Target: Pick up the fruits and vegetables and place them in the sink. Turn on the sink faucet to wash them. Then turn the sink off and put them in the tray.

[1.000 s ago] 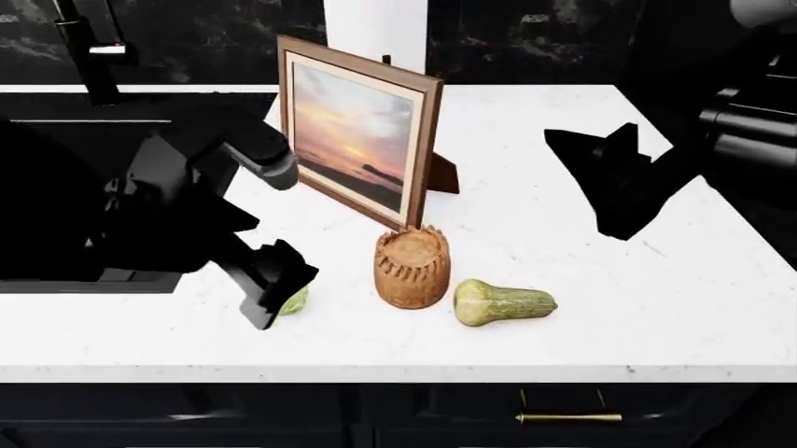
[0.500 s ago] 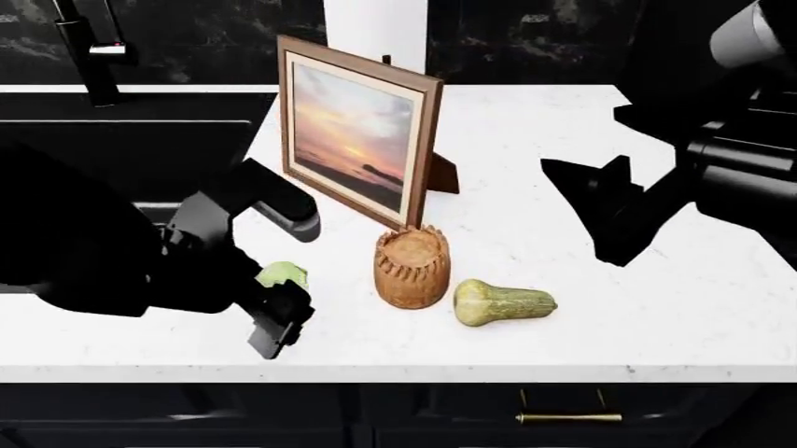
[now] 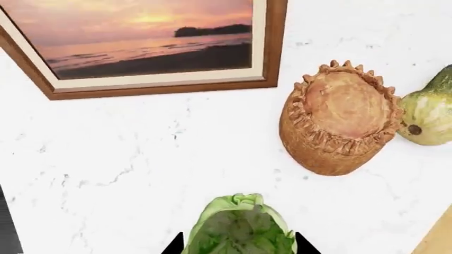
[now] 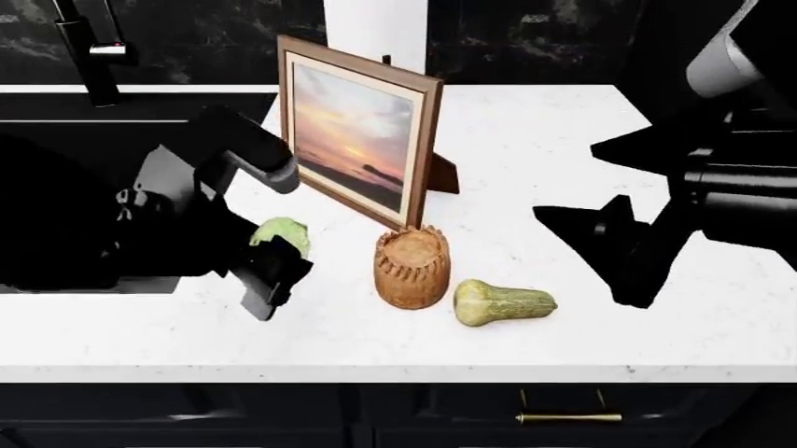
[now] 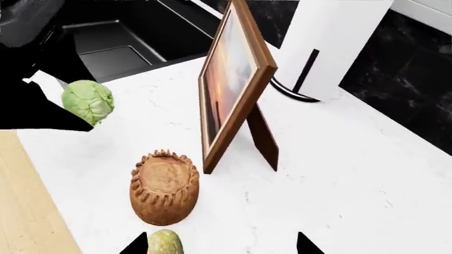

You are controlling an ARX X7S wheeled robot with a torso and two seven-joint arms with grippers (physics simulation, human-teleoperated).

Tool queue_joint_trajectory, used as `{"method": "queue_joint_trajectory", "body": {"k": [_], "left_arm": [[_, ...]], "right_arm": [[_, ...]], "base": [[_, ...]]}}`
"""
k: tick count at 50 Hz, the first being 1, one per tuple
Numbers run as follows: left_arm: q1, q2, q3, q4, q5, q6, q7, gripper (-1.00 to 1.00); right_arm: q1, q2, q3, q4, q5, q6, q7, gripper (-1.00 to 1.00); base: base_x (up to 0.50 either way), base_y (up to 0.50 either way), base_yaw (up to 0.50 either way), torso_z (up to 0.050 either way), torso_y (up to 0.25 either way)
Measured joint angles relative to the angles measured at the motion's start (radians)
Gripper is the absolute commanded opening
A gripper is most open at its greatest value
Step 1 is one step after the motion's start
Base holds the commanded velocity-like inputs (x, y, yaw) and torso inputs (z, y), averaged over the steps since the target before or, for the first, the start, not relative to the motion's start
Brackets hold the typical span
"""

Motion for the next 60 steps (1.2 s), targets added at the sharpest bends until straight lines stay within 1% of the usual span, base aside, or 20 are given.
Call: {"method": "queue_joint_trajectory", "body": {"k": [7,12,17,22,35,52,53,60], "left_arm": [[-0.054,-0.043,-0.061,0.026,-0.043,0.038,-0.021,-1.00],[-0.092,-0.064,-0.101,0.037,-0.059,0.064,-0.027,-1.00],[-0.123,-0.080,-0.133,0.055,-0.049,0.084,-0.014,-1.00],[-0.144,-0.095,-0.157,0.070,-0.045,0.102,-0.012,-1.00],[-0.171,-0.115,-0.197,0.074,-0.099,0.145,-0.056,-1.00],[-0.173,-0.129,-0.205,0.089,-0.132,0.163,-0.087,-1.00],[-0.173,-0.130,-0.205,0.090,-0.134,0.164,-0.089,-1.00],[-0.167,-0.137,-0.205,0.096,-0.139,0.169,-0.094,-1.00]], "right_arm": [[0.080,-0.019,-0.178,0.038,-0.182,-0.029,-0.268,1.00],[0.122,-0.043,-0.308,0.078,-0.308,-0.075,-0.431,1.00],[0.141,-0.076,-0.420,0.128,-0.416,-0.135,-0.558,1.00],[0.141,-0.105,-0.510,0.171,-0.499,-0.190,-0.651,1.00],[0.098,-0.168,-0.657,0.250,-0.613,-0.291,-0.781,1.00],[0.033,-0.194,-0.748,0.261,-0.656,-0.332,-0.827,1.00],[0.032,-0.195,-0.751,0.261,-0.659,-0.334,-0.827,-1.00],[0.032,-0.196,-0.763,0.272,-0.699,-0.350,-0.815,-1.00]], "base": [[0.00,0.00,0.00,0.000,0.000],[0.00,0.00,0.00,0.000,0.000],[0.00,0.00,0.00,0.000,0.000],[0.00,0.00,0.00,0.000,0.000],[0.00,0.00,0.00,0.000,0.000],[0.00,0.00,0.00,0.000,0.000],[0.00,0.00,0.00,0.000,0.000],[0.00,0.00,0.00,0.000,0.000]]}}
